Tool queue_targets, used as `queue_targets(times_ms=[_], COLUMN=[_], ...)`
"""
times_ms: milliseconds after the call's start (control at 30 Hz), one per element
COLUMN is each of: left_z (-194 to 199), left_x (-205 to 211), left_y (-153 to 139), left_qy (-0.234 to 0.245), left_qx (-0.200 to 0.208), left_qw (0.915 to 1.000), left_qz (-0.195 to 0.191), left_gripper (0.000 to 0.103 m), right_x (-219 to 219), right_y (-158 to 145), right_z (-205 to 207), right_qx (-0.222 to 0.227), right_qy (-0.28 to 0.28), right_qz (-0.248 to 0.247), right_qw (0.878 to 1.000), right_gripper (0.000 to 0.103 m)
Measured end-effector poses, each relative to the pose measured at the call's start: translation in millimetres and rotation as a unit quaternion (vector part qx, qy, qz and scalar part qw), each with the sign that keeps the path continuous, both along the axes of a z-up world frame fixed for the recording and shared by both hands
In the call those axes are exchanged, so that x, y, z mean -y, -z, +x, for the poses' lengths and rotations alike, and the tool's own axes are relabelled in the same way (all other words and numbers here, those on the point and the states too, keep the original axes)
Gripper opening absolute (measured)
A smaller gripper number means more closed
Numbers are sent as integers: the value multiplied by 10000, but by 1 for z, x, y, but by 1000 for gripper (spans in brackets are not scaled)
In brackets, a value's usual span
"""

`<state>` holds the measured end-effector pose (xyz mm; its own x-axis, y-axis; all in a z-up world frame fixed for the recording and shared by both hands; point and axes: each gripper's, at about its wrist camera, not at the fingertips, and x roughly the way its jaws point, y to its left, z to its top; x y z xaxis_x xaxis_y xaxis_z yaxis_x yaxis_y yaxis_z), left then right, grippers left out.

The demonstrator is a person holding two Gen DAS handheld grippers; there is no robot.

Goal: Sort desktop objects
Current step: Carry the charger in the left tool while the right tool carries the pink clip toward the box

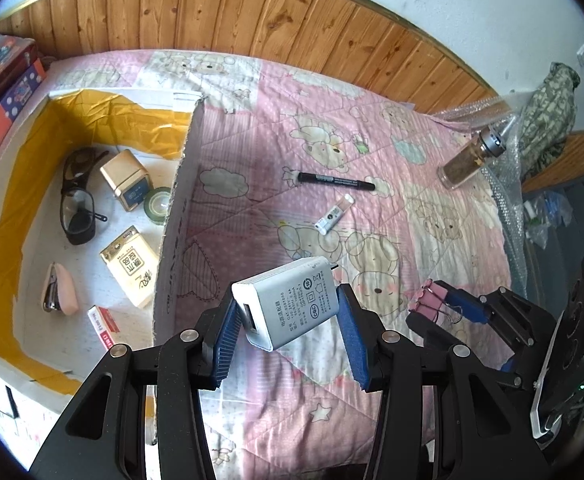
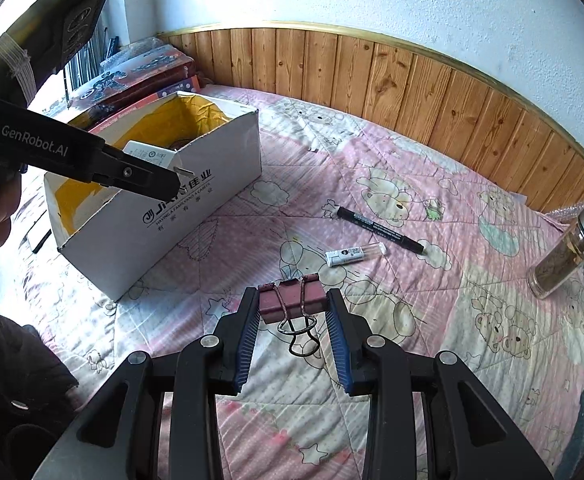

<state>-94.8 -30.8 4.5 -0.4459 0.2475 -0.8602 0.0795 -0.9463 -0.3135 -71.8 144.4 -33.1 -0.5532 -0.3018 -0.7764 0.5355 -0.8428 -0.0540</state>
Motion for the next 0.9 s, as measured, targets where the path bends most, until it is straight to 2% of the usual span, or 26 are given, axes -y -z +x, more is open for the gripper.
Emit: queue_targets(times_ms=[400,900], left_z=[16,16], left_x=[18,45], left_y=[-13,-11], left_qy=[-249,-515], left_qx=[-261,-272], left_qw=[9993,9982], left_qz=[20,153], left_gripper=[48,48], right_x=[30,68], right_y=[-24,-43], right_z=[5,-7], right_qx=[-320,-521], right_qy=[-345,-867], right_qz=[50,209], right_qw=[9989,9947], right_gripper=[35,35])
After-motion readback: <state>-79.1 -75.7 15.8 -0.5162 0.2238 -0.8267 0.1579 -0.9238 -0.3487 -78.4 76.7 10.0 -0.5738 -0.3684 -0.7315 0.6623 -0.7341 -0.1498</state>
